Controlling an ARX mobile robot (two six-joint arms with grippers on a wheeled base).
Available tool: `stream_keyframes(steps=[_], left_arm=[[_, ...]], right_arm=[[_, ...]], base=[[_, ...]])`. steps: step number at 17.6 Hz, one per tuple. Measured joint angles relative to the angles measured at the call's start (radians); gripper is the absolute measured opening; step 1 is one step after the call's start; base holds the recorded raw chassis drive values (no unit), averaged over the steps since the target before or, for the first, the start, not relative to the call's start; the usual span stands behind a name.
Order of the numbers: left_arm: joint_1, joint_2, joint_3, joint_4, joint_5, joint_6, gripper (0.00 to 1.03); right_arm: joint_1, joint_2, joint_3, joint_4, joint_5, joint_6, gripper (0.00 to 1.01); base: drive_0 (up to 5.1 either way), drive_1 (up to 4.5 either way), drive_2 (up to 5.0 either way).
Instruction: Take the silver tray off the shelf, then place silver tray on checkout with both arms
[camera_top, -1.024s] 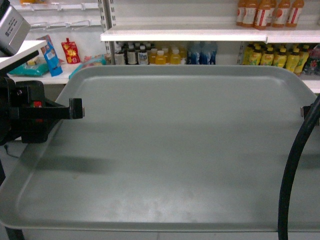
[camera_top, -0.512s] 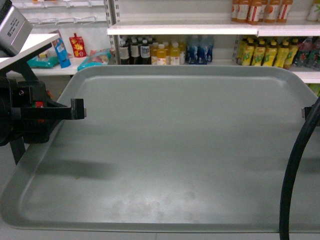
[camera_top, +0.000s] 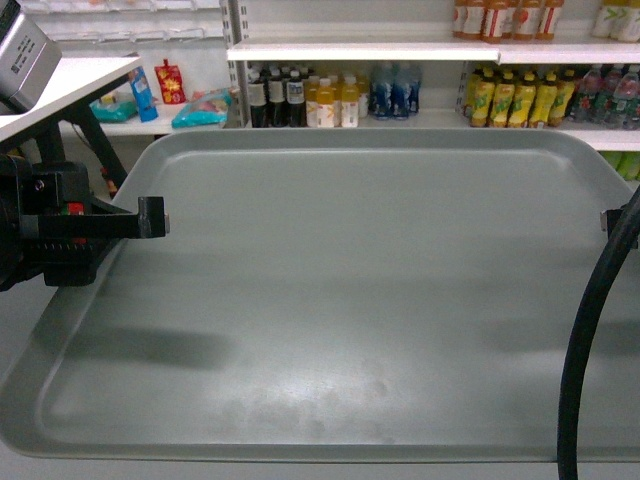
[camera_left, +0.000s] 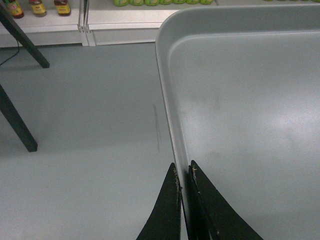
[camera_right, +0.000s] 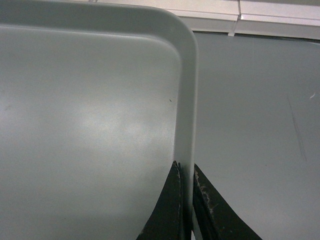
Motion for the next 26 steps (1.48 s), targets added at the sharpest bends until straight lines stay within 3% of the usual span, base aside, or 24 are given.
stream_keyframes(steps=[3, 14, 26], left_arm=[[0.0, 0.0, 0.0, -0.005, 0.0, 0.0, 0.03], [0.0, -0.004, 0.0, -0.003, 0.0, 0.0, 0.03], [-0.002, -0.003, 0.0, -0.007, 0.0, 0.0, 0.03]], right_arm=[[0.001, 0.0, 0.0, -0.005, -0.001, 0.0, 0.03], [0.0, -0.002, -0.002, -0.004, 0.0, 0.0, 0.03], [0.0, 0.0, -0.002, -0.005, 0.001, 0.0, 0.03]], base=[[0.0, -4.2, 4.2], [0.0, 0.0, 0.0], [-4.8, 2.61, 2.3]])
